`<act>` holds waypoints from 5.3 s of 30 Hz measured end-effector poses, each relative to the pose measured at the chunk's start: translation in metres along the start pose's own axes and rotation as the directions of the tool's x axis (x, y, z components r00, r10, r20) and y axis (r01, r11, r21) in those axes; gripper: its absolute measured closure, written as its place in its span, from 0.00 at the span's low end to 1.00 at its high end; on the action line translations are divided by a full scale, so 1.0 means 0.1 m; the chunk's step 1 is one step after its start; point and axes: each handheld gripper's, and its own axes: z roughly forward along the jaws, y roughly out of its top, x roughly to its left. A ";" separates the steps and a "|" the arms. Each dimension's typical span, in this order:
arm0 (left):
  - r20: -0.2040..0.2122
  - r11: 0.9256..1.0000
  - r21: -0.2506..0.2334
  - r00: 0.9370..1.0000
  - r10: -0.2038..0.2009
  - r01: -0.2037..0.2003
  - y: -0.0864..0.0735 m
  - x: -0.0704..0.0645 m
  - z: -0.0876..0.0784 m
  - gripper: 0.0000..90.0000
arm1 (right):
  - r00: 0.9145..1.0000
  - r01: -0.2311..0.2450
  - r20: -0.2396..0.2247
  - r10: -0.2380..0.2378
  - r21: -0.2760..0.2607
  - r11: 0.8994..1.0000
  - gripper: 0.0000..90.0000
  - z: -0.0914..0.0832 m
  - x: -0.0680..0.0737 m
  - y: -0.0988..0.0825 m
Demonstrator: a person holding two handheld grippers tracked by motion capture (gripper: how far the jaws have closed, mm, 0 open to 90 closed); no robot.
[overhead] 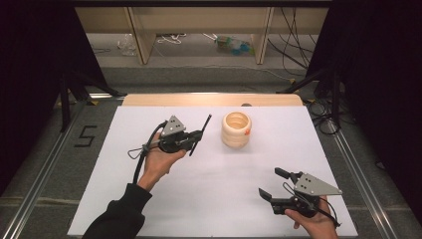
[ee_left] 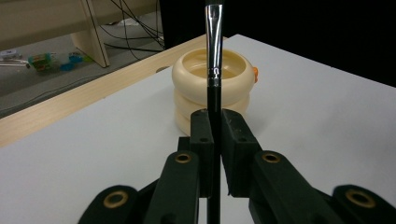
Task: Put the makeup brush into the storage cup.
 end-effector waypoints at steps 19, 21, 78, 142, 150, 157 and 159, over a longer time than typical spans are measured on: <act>-0.005 0.999 -0.054 1.000 0.005 -0.005 0.11 -0.01 0.07 0.93 | 1.000 -0.014 -0.017 0.013 -0.041 0.999 0.19 0.04 0.00 -0.01; -0.007 0.998 -0.055 1.000 0.003 -0.004 0.11 -0.01 0.08 0.93 | 1.000 -0.015 -0.017 0.014 -0.042 0.999 0.19 0.04 0.00 -0.01; 0.009 0.985 -0.150 0.997 -0.079 0.080 0.20 0.02 0.46 0.93 | 1.000 0.016 0.002 -0.016 -0.012 1.000 0.19 0.01 -0.01 0.00; -0.005 0.975 -0.217 0.998 -0.058 0.056 0.64 -0.03 0.89 0.93 | 1.000 0.018 -0.004 -0.018 -0.014 1.000 0.19 0.01 -0.01 0.00; -0.013 0.973 -0.228 0.999 -0.041 0.037 0.73 -0.06 0.92 0.93 | 1.000 0.019 -0.006 -0.020 -0.015 1.000 0.19 0.01 -0.01 0.00; -0.020 0.973 -0.229 0.999 -0.031 0.026 0.76 -0.07 0.99 0.93 | 1.000 0.020 -0.006 -0.021 -0.018 1.000 0.19 0.01 0.00 0.00; -0.019 0.973 -0.228 0.999 -0.032 0.027 0.77 -0.07 1.00 0.93 | 1.000 0.020 -0.007 -0.020 -0.018 1.000 0.19 0.01 -0.01 0.00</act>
